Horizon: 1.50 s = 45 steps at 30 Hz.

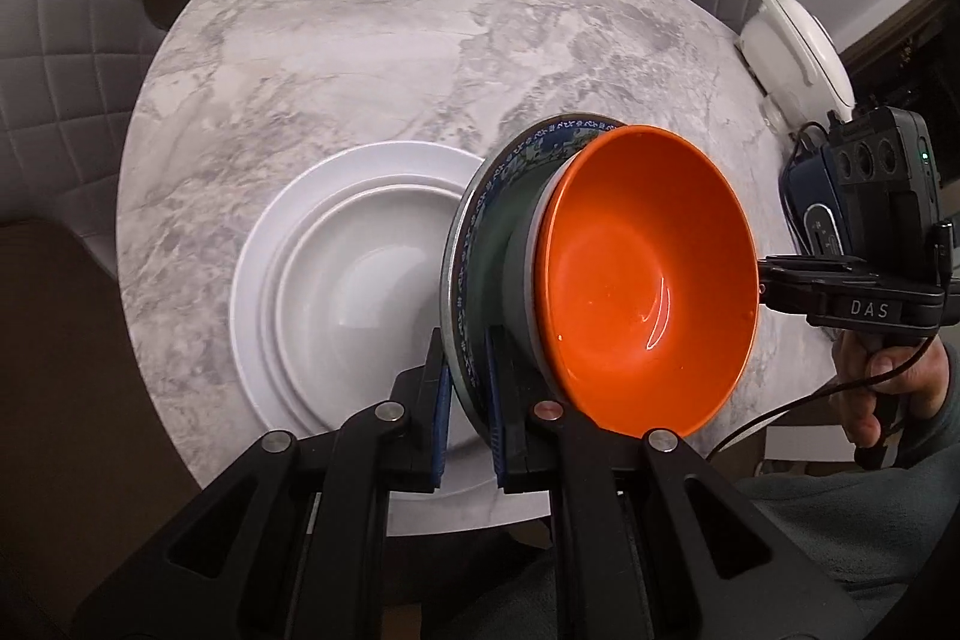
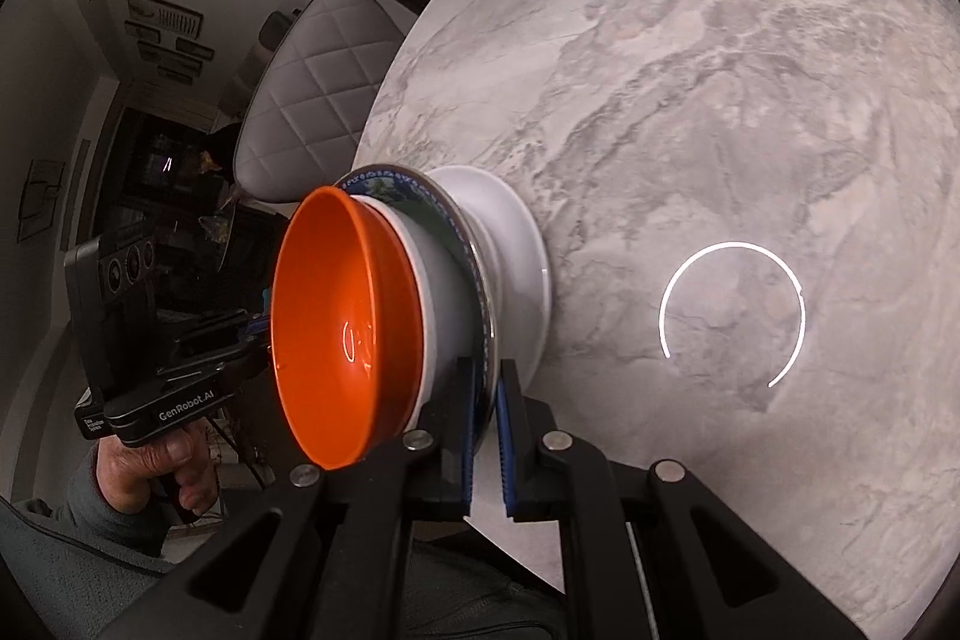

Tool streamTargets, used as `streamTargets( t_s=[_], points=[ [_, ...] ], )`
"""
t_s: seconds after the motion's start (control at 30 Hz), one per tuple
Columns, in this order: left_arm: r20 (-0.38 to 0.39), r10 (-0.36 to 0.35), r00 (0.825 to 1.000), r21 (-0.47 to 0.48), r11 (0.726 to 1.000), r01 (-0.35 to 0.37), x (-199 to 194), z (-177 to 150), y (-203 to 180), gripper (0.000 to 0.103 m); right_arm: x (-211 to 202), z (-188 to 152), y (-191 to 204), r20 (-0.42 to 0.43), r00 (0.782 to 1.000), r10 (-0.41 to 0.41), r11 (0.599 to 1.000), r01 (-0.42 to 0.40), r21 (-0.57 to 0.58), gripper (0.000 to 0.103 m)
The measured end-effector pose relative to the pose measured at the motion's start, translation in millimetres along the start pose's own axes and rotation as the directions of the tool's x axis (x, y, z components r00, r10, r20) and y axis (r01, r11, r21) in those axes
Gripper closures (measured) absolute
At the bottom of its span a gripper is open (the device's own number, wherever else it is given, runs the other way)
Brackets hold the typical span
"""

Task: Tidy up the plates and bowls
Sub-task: 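Lift the nested bowls with both tools and lower them onto the stacked plates, then open both tools and withdraw from the stack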

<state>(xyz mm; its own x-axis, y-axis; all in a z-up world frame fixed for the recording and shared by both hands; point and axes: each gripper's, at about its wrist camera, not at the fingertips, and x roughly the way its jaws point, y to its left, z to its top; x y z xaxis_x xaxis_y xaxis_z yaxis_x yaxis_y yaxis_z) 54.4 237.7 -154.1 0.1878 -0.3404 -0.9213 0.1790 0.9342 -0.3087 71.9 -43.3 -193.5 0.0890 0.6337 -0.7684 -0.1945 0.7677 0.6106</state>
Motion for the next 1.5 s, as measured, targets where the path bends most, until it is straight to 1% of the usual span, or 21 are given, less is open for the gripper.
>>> streamTargets(
  t_s=[0.17, 0.4, 0.57, 0.8, 1.03, 1.17, 1.27, 1.3, 1.33, 1.37, 1.4, 1.43, 1.47, 1.5],
  points=[
    [-0.009, 0.013, 1.0, -0.026, 1.0, -0.013, -1, -6, 35, 0.094, 34, 12, 24, -0.035, 0.999, 0.0, 1.0, 0.0, -0.012, 0.094],
    [-0.049, 0.006, 0.999, -0.017, 1.0, -0.007, 19, -6, 63, 0.094, 67, 14, 33, -0.069, 0.997, -0.034, 0.999, 0.035, 0.02, 0.094],
    [-0.067, -0.001, 0.998, -0.005, 1.0, 0.0, 31, -6, 71, 0.094, 77, 11, 27, -0.071, 0.996, -0.05, 0.997, 0.053, 0.051, 0.094],
    [-0.082, -0.002, 0.997, -0.012, 1.0, 0.001, 46, -9, 70, 0.093, 86, 10, 20, -0.061, 0.995, -0.08, 0.994, 0.084, 0.076, 0.094],
    [-0.052, 0.006, 0.999, -0.041, 0.999, -0.008, 51, -12, 72, 0.092, 88, 12, 16, -0.041, 0.997, -0.064, 0.996, 0.067, 0.067, 0.095],
    [-0.019, 0.022, 1.0, -0.054, 0.998, -0.023, 49, -15, 72, 0.092, 87, 14, 16, -0.031, 0.998, -0.061, 0.997, 0.063, 0.043, 0.093],
    [0.009, 0.056, 0.998, -0.073, 0.996, -0.056, 42, -19, 71, 0.091, 87, 13, 18, -0.029, 0.998, -0.062, 0.998, 0.062, 0.013, 0.09],
    [0.019, 0.069, 0.997, -0.08, 0.995, -0.068, 37, -22, 71, 0.089, 87, 12, 19, -0.029, 0.998, -0.056, 0.998, 0.056, 0.006, 0.09],
    [0.032, 0.092, 0.995, -0.089, 0.992, -0.089, 31, -24, 69, 0.084, 84, 11, 19, -0.023, 0.998, -0.052, 0.999, 0.052, 0.001, 0.09],
    [0.047, 0.116, 0.992, -0.1, 0.989, -0.111, 23, -26, 68, 0.079, 80, 10, 21, -0.012, 0.999, -0.049, 0.999, 0.049, -0.008, 0.086],
    [0.063, 0.135, 0.989, -0.114, 0.985, -0.127, 13, -30, 67, 0.06, 75, 8, 22, -0.002, 0.999, -0.054, 0.998, 0.054, -0.018, 0.083],
    [0.084, 0.151, 0.985, -0.132, 0.981, -0.139, 3, -33, 65, 0.039, 68, 7, 24, 0.01, 0.998, -0.061, 0.998, 0.061, -0.028, 0.074],
    [0.116, 0.165, 0.979, -0.147, 0.978, -0.147, -9, -36, 63, 0.034, 59, 5, 26, 0.027, 0.997, -0.068, 0.997, 0.069, -0.039, 0.06],
    [0.154, 0.177, 0.972, -0.148, 0.977, -0.154, -24, -39, 60, 0.031, 49, 3, 29, 0.052, 0.995, -0.082, 0.995, 0.084, -0.049, 0.054]
  ],
)
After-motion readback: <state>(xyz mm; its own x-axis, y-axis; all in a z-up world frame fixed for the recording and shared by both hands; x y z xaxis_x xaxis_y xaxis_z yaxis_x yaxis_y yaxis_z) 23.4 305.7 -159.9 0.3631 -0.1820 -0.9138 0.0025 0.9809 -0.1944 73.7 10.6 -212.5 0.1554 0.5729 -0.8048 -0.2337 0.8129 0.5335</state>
